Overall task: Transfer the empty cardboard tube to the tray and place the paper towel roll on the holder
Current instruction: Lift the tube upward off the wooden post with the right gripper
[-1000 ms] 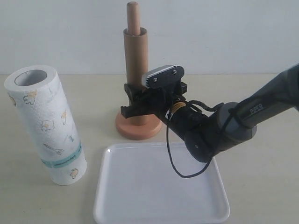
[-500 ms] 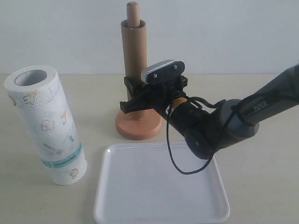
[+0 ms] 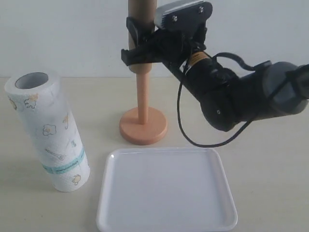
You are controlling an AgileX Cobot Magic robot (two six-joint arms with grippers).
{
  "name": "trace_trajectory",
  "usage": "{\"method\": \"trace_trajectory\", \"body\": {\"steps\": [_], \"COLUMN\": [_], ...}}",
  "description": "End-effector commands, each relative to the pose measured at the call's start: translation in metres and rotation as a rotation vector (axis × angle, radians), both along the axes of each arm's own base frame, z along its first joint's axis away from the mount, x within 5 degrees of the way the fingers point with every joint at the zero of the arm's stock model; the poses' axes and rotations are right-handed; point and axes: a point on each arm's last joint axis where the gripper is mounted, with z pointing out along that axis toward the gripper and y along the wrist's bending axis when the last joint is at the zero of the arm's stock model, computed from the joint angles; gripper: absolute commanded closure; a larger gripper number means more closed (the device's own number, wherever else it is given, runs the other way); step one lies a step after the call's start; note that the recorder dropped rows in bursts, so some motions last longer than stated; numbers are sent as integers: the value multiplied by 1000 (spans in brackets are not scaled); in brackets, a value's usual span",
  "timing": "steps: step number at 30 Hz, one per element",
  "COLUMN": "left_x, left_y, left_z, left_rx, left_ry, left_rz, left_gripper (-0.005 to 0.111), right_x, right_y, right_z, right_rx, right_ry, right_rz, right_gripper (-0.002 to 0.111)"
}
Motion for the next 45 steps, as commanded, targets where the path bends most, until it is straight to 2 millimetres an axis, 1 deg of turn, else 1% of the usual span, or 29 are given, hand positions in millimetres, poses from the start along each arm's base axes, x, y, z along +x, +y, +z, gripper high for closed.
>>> {"method": "trace_trajectory", "body": {"steps": [1, 6, 11, 13, 17, 19, 22, 25, 27, 29, 33, 41, 45], "left_x": [0, 0, 0, 0, 0, 0, 0, 0, 0, 0, 0, 0, 0], "left_y": [0, 0, 0, 0, 0, 0, 0, 0, 0, 0, 0, 0, 0], "left_z": [-1, -1, -1, -1, -1, -1, -1, -1, -1, -1, -1, -1, -1], "left_rx": [-3, -3, -3, -3, -3, -3, -3, -3, -3, -3, -3, -3, -3], "left_ry": [3, 3, 3, 3, 3, 3, 3, 3, 3, 3, 3, 3, 3], "left_rz": [2, 2, 2, 2, 2, 2, 2, 2, 2, 2, 2, 2, 2], "left_gripper": [103, 103, 103, 103, 103, 103, 103, 103, 103, 103, 103, 103, 103], "right_x": [-11, -22, -34, -38, -52, -61, -76, -90, -97, -104, -110, -112, -113], "right_y": [-9, -17, -25, -28, -39, -46, -58, -69, -75, -79, -84, -86, -87], "right_z": [41, 71, 96, 104, 131, 144, 159, 165, 167, 170, 172, 159, 149], "right_rx": [59, 105, 140, 139, 124, 84, -54, -204, -265, -287, -307, -423, -543], "right_ry": [-94, -157, -206, -206, -248, -260, -180, -102, -58, -30, -5, 118, 161], "right_rz": [-5, -5, -5, -6, -27, -46, -76, -97, -95, -91, -87, -69, -61], "right_gripper": [108, 108, 108, 108, 108, 108, 108, 108, 108, 108, 108, 108, 108]}}
